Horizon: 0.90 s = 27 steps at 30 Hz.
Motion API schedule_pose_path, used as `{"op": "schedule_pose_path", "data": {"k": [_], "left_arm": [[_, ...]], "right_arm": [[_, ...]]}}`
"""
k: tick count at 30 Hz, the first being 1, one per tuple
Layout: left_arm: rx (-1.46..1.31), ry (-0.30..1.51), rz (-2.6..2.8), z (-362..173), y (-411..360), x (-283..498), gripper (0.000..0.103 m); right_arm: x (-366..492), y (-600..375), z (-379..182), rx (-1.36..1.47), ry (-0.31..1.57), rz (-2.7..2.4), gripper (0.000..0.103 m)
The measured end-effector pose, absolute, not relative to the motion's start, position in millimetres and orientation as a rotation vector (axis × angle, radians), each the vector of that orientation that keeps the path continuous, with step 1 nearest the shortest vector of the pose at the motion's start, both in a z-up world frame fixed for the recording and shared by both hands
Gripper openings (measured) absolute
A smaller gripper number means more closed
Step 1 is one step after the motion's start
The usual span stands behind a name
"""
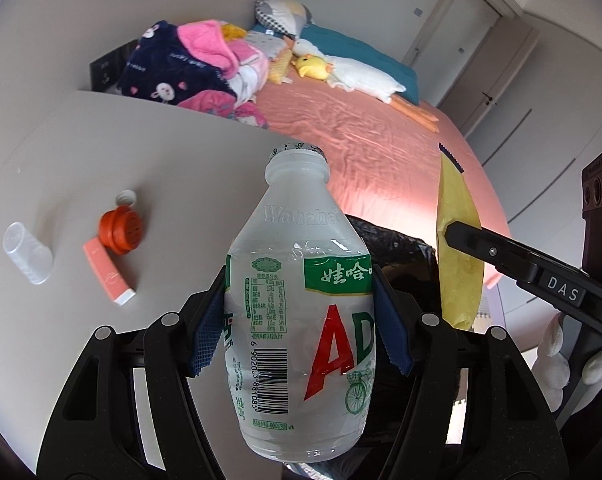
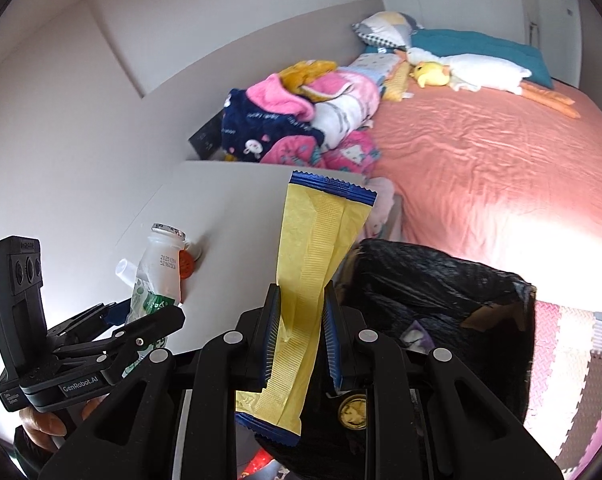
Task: Collect trash
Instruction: 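Carry the bottle and yellow packet over the trash bag and release both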
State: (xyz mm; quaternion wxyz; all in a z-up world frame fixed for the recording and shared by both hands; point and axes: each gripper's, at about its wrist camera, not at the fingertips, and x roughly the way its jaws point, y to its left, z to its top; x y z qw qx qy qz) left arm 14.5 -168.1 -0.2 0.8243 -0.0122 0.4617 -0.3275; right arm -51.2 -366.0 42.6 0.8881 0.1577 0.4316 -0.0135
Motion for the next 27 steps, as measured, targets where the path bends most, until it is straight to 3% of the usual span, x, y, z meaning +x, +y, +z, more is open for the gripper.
{"op": "schedule_pose_path", "data": {"k": [18,19,20,21,22,23,27], "left_arm": [[0.027,1.005,-0.890,-0.5,-248.4,0.3,0.065],[0.024,1.023,-0.921,-2.0,-251.9,-1.1,0.065],[0.031,1.050,-0.951,-5.1,-256.6,-2.4,0.075],[0.050,1.066,-0.952,-7.7,-261.8,-4.7,0.098],[0.074,1.058,-0.941,-9.0,-266.2,-7.9,0.096],[0.094,1.049,-0.933,-9.9,-270.0,-11.3,0.096],[0.088,1.055,-0.908,-14.6,-277.6,-11.7,0.096]], "right_arm": [[-89.8,-437.0,59.8,0.377,0.845,-0.160,0.023],[-90.7,-441.2,60.2,0.378,0.852,-0.158,0.025],[-91.6,-443.6,60.7,0.379,0.855,-0.157,0.029],[-95.3,-449.8,63.2,0.393,0.842,-0.172,0.047],[-99.3,-454.5,66.0,0.405,0.819,-0.189,0.067],[-102.4,-457.2,68.5,0.411,0.802,-0.205,0.073],[-111.7,-470.8,76.2,0.415,0.765,-0.255,0.075]]}}
